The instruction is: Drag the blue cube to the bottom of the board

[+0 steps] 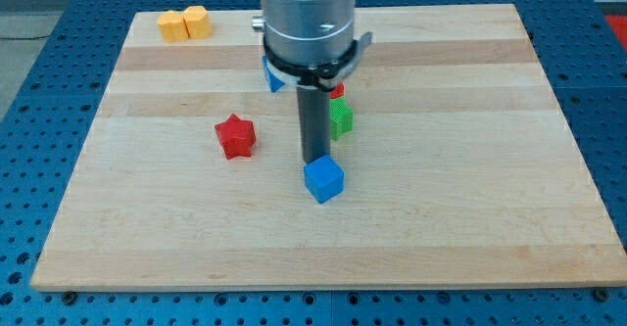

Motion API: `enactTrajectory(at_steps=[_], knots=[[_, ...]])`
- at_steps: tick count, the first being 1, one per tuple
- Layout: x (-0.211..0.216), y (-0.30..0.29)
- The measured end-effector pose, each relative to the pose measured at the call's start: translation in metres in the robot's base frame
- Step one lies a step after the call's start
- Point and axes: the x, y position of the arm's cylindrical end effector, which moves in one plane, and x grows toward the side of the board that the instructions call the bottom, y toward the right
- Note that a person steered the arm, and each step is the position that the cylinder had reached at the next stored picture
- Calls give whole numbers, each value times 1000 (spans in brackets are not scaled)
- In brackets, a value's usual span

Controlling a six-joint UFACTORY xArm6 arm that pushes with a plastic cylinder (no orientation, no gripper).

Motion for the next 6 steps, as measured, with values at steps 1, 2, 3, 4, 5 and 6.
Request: enactTrajectory(at_steps=[1,2,3,4,5,6], knots=[[9,3],[29,-5],[36,-5],[45,-5],[61,-5],[71,-5]])
